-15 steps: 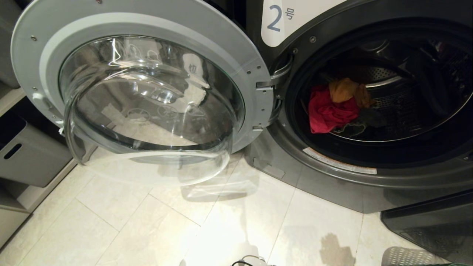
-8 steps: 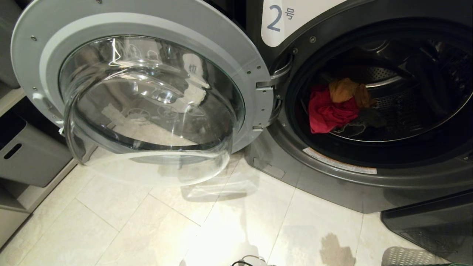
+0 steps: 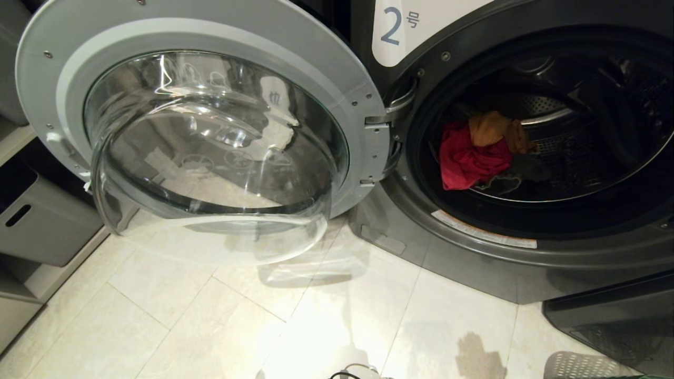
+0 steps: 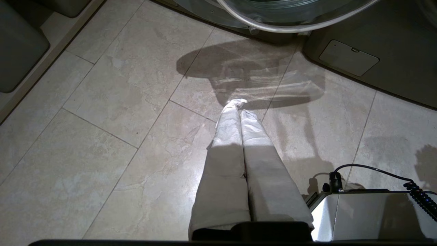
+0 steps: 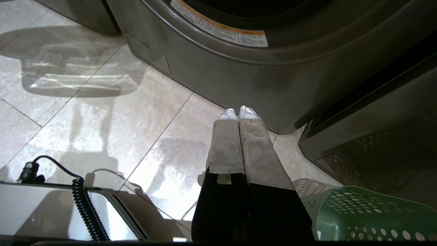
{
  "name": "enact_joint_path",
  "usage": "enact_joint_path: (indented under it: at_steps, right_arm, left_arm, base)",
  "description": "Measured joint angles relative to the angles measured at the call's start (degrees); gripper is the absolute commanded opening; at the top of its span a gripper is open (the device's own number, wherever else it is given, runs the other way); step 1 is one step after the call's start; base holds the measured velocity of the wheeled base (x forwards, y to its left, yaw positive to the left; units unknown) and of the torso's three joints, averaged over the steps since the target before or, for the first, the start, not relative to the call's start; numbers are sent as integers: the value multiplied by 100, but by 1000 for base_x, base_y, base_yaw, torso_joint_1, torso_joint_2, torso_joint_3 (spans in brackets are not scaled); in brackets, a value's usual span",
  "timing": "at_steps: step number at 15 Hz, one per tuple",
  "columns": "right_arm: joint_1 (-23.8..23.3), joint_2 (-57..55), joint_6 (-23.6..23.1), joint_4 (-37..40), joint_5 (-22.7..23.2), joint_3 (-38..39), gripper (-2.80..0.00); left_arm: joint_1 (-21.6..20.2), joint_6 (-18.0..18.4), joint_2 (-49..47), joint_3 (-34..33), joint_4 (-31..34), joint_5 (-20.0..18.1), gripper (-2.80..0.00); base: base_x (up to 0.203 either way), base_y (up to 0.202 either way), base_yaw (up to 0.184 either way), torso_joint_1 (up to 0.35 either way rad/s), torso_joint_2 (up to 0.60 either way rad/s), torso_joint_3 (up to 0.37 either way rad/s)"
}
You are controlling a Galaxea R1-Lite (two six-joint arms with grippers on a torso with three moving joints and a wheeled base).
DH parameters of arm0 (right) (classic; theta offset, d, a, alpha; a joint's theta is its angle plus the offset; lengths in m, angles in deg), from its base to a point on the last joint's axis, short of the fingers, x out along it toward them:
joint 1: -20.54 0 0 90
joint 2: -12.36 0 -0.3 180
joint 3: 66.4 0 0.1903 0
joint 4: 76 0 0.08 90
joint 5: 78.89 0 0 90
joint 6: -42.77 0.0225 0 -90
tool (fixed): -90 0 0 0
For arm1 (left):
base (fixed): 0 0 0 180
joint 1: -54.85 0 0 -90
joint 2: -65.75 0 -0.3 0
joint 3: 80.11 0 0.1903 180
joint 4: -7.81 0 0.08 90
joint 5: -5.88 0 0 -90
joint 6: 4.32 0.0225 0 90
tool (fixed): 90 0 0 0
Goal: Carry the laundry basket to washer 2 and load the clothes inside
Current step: Close the washing machine door with the left hand
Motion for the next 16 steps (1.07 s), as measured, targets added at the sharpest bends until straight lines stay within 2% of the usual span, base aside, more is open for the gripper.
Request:
enact_joint_path:
  at_steps: [9,16]
  right_arm:
    - [2,-4,-13,-1,0,0,-280]
    - [0,-6,-9,0,5,0,-280]
  left_arm:
    - [0,27,0,-4,-2,-10,-280]
    - [0,36,0,2,0,-10,-280]
  base:
    - [0,0,0,0,0,0]
    - [0,0,0,5,2,170]
